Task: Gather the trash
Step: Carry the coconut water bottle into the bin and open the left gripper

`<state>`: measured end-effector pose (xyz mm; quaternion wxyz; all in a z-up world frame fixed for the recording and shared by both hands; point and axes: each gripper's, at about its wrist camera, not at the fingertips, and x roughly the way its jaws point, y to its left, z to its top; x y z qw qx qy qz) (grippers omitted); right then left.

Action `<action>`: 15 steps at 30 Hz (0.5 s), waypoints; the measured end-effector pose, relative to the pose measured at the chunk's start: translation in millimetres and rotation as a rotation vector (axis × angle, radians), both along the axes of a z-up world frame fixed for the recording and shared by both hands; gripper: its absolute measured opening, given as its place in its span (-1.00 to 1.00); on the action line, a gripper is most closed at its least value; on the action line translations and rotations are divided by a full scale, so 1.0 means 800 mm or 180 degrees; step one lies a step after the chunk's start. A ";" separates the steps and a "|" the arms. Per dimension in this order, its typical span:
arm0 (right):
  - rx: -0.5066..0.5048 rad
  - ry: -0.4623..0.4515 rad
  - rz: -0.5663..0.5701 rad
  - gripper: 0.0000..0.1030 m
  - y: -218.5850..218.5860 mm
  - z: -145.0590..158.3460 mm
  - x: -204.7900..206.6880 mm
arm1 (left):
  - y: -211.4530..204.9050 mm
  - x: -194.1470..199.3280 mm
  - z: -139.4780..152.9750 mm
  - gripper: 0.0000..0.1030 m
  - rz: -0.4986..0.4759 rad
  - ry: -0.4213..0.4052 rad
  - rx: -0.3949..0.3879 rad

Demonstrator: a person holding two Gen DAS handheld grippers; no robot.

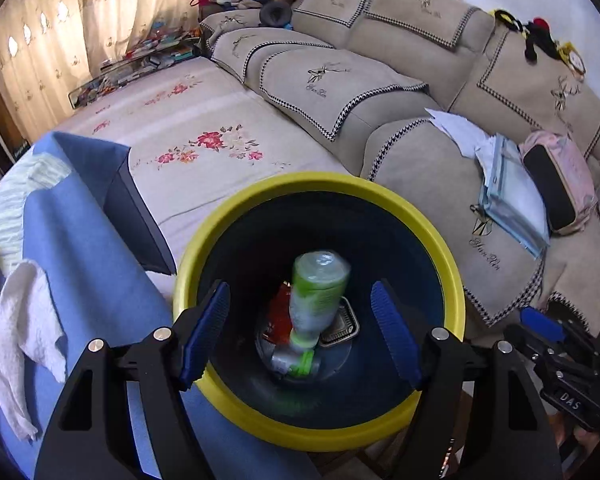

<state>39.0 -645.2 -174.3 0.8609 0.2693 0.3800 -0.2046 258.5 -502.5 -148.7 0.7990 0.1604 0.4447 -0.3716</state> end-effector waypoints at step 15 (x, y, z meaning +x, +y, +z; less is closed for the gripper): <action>-0.0290 0.0029 0.0278 0.02 0.069 0.044 0.027 | 0.118 0.001 0.062 0.53 0.0143 -0.0261 -0.0478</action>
